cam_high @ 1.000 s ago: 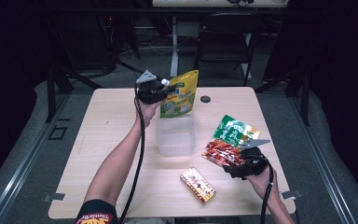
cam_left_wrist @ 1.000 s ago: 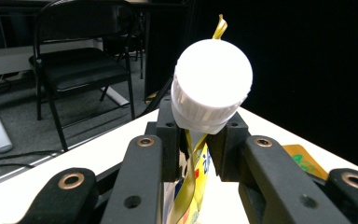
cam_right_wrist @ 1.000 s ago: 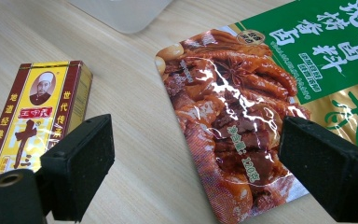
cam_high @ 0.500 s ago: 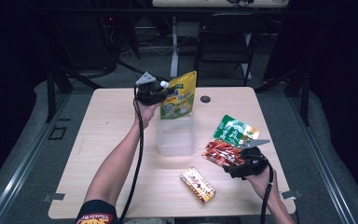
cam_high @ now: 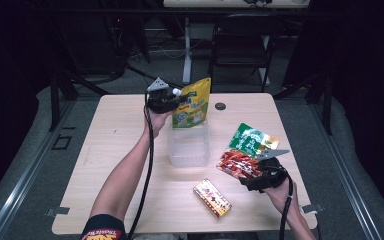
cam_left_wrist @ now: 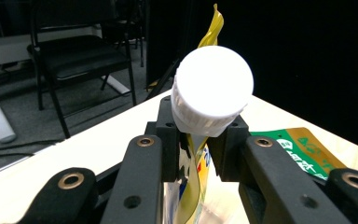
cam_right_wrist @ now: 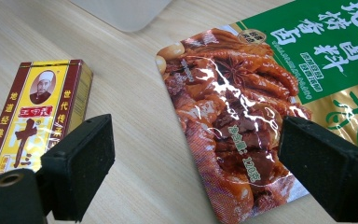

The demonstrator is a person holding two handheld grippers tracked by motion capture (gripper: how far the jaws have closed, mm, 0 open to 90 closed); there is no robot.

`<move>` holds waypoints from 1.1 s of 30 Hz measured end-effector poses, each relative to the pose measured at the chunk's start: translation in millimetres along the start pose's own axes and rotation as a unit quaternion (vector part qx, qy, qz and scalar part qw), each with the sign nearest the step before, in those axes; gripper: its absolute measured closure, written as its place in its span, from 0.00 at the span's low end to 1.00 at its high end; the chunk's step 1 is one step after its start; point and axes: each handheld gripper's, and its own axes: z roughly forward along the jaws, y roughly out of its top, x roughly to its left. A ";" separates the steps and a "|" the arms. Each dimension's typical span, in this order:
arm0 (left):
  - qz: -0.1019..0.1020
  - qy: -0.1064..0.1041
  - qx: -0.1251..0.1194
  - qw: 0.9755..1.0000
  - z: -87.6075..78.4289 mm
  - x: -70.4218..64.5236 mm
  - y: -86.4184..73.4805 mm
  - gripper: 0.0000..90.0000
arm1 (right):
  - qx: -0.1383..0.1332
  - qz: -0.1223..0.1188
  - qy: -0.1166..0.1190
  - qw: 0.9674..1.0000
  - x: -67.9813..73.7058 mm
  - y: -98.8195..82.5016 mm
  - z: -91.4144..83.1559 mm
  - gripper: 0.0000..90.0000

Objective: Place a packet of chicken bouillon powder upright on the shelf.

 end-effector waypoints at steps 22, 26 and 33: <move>-0.024 0.008 0.041 0.999 -2.8 11.6 -6.5 0.84 | 0.004 -0.003 0.000 1.000 0.7 0.3 1.6 0.12; -0.026 0.011 0.046 0.999 -2.9 13.6 -7.4 0.84 | 0.005 -0.002 -0.001 1.000 0.8 0.3 1.7 0.12; -0.045 0.017 0.054 0.997 -2.6 16.8 -11.1 0.84 | 0.005 -0.001 0.000 1.000 0.9 0.3 2.2 0.12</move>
